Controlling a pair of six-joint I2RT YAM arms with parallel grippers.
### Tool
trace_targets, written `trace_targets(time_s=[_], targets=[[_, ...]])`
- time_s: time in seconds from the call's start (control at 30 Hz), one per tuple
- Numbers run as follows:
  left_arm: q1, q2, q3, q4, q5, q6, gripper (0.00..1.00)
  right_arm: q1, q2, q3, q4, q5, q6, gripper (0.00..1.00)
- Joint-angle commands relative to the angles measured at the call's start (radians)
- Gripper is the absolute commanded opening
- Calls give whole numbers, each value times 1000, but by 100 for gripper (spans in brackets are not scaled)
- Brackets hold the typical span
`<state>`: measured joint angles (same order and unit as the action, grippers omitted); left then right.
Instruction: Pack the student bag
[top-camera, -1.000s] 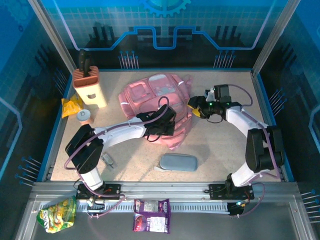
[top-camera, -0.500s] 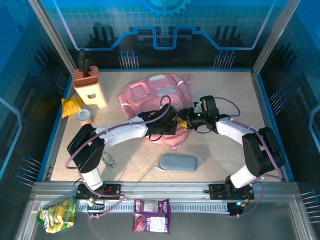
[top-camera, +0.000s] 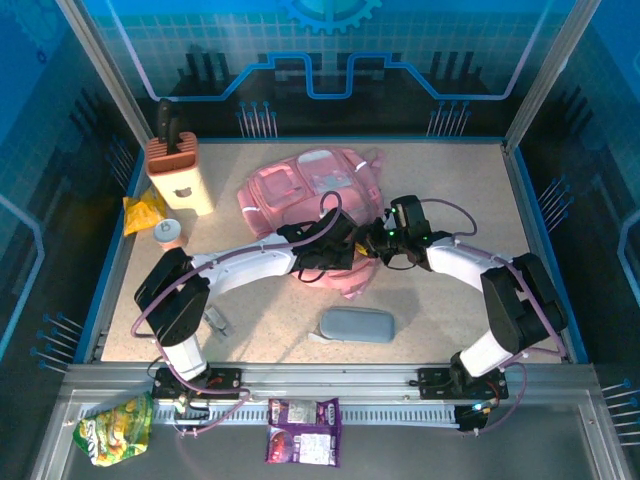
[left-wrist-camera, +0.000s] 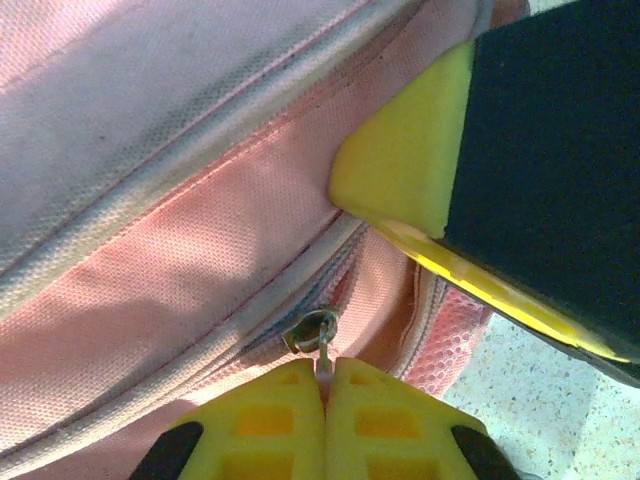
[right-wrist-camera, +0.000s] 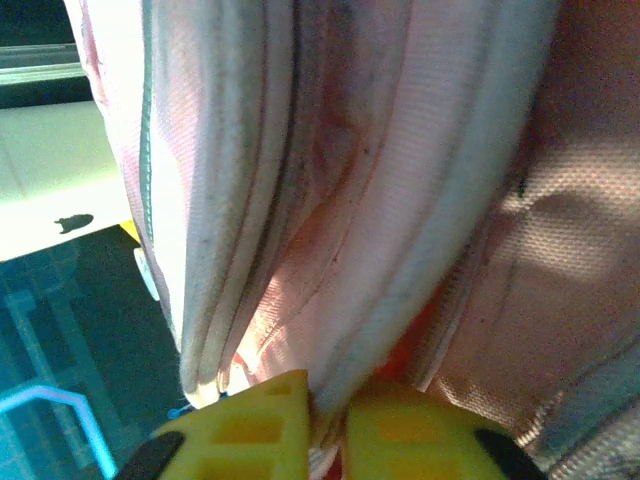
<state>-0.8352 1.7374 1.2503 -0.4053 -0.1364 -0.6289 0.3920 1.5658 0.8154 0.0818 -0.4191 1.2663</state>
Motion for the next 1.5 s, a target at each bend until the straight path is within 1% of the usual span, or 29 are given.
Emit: trace_targets(time_s=[0.0, 0.07, 0.1, 0.13, 0.27, 0.37, 0.47, 0.6, 0.83, 0.97, 1.13, 1.23, 1.37, 1.47], targets=[[-22, -30, 20, 33, 67, 33, 0, -10, 21, 18, -4, 14, -38, 7], [-26, -34, 21, -12, 67, 66, 0, -20, 20, 56, -59, 9, -86, 1], [-27, -42, 15, -32, 55, 79, 0, -28, 20, 58, -85, 4, -107, 0], [-28, -54, 1, -44, 39, 93, 0, -42, 19, 92, -108, -5, -126, 0], [-27, -125, -93, -78, -29, 142, 0, -109, 15, 116, -138, -49, -177, 0], [-24, -161, -159, -95, -21, 206, 0, -155, 17, 153, -191, -78, -232, 0], [-10, -167, -195, -124, -63, 241, 0, -204, 23, 184, -218, -108, -263, 0], [44, -171, -228, -121, -91, 269, 0, -254, 44, 232, -249, -146, -308, 0], [111, -205, -302, 56, -140, 400, 0, -303, 68, 266, -291, -161, -374, 0], [189, -179, -306, 104, -151, 438, 0, -319, 84, 276, -297, -179, -387, 0], [276, -190, -305, 170, -155, 436, 0, -321, 103, 294, -305, -206, -399, 0], [347, -174, -285, 178, -120, 401, 0, -321, 99, 294, -317, -197, -413, 0], [393, -114, -222, 153, -142, 382, 0, -307, 90, 297, -327, -193, -429, 0], [414, -73, -170, 113, -106, 357, 0, -291, 77, 290, -312, -204, -432, 0]])
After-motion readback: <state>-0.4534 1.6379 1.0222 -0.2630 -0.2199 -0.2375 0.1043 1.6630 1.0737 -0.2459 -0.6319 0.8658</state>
